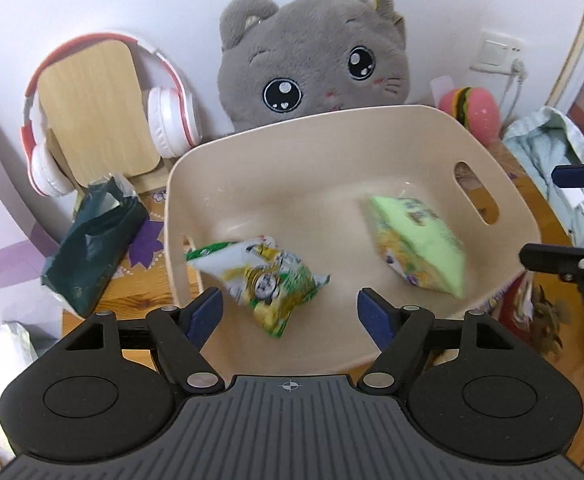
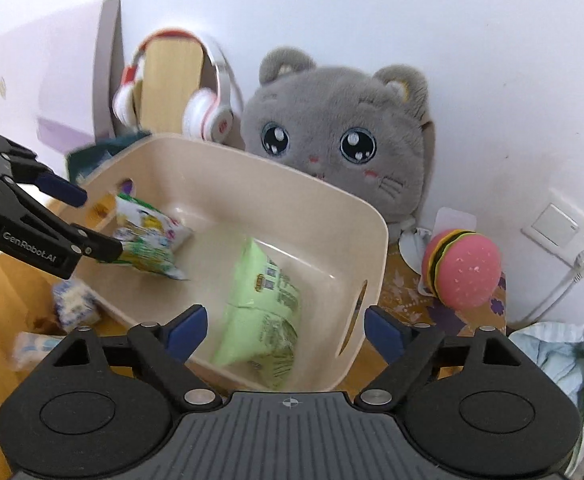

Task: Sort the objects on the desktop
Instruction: 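Move both tools back over the table toward the remaining items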

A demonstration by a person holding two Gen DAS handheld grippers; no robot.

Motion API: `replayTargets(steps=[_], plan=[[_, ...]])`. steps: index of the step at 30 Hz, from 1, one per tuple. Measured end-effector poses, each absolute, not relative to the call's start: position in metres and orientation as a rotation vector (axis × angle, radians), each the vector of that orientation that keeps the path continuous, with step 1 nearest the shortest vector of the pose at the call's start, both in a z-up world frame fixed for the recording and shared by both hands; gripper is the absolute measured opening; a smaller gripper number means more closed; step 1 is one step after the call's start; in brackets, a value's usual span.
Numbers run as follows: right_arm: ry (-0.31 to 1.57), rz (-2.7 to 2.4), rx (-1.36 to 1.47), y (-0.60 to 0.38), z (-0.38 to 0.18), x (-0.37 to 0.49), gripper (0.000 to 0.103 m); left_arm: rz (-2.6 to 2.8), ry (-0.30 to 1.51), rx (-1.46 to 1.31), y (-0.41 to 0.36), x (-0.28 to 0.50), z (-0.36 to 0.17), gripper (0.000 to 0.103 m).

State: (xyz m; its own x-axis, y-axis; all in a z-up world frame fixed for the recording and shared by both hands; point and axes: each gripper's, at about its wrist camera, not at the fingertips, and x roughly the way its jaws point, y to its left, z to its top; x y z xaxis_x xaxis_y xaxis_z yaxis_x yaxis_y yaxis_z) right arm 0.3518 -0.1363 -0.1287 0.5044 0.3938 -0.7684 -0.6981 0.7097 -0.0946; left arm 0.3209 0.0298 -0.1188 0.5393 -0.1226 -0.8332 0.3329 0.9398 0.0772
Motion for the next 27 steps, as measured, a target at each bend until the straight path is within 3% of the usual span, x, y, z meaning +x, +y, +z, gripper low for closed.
replayTargets(steps=[9,19,27], plan=[[0.773,0.735,-0.344,-0.171,-0.124,0.304,0.091,-0.298,0.97,0.252,0.07,0.269,-0.121,0.077],[0.912,0.824,-0.338,-0.183,-0.175,0.261,0.092,-0.413,1.078,0.34,0.095,0.226,-0.175,0.077],[0.995,0.834,-0.446,-0.171,-0.217,0.24,0.068,-0.475,1.09,0.393,0.094,0.225,-0.207,0.077]])
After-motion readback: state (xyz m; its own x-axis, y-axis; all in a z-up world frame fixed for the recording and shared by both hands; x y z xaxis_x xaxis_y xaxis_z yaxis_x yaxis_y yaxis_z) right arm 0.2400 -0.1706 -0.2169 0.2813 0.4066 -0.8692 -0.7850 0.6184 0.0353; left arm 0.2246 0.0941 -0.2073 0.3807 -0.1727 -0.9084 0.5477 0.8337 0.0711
